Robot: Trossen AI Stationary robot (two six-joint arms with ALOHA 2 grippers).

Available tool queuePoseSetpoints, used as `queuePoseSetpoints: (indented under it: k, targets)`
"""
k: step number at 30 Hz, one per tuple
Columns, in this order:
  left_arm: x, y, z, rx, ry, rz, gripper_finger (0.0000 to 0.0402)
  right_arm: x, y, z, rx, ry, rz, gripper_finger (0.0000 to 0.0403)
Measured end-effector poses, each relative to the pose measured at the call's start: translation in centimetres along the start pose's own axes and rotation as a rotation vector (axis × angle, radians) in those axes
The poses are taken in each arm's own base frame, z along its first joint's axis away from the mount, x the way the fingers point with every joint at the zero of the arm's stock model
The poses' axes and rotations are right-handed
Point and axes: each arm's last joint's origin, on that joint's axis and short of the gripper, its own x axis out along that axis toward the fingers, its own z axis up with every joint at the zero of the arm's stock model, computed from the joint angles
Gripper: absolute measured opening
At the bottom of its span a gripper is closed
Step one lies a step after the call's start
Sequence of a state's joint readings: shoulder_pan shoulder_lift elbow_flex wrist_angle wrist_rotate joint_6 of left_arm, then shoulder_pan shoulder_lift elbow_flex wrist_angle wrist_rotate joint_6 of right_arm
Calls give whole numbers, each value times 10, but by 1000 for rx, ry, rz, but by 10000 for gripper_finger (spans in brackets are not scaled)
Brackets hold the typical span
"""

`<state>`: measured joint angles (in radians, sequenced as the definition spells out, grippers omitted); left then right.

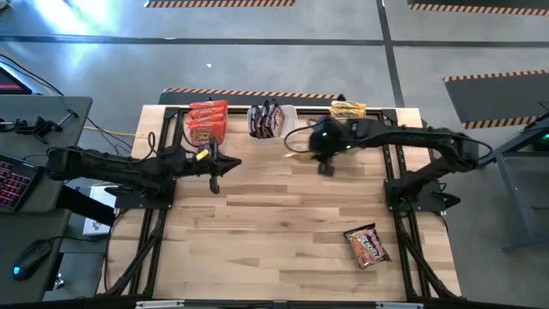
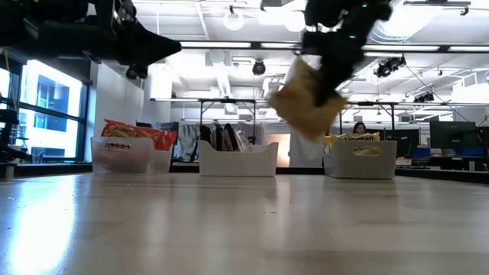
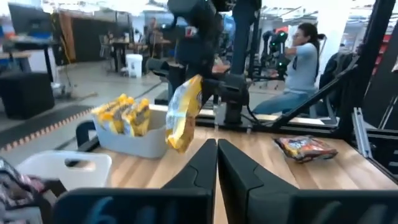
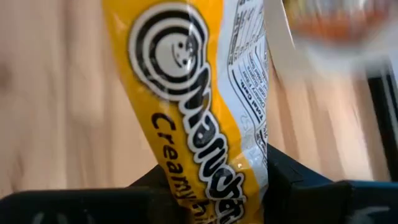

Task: Sort Maruchan noodles
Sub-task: Put the yellow noodle pack into the gray bin

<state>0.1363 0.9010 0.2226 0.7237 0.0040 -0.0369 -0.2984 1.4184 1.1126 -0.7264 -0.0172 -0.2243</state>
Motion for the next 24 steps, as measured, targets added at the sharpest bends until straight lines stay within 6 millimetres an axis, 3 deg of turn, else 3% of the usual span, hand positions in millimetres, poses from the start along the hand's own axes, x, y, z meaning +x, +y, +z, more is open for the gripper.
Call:
queuePoseSetpoints:
  k: [7, 18, 24]
  targets:
    - [4, 17, -2, 13, -12, 42, 9, -34, -14, -34, 90, 290, -84, 108]
    - [9, 27, -9, 20, 19, 76, 1, -94, -35, -16, 121, 296, -120, 108]
    - [10, 30, -13, 18, 39, 91, 1, -92, -56, -22, 129, 344, -129, 108]
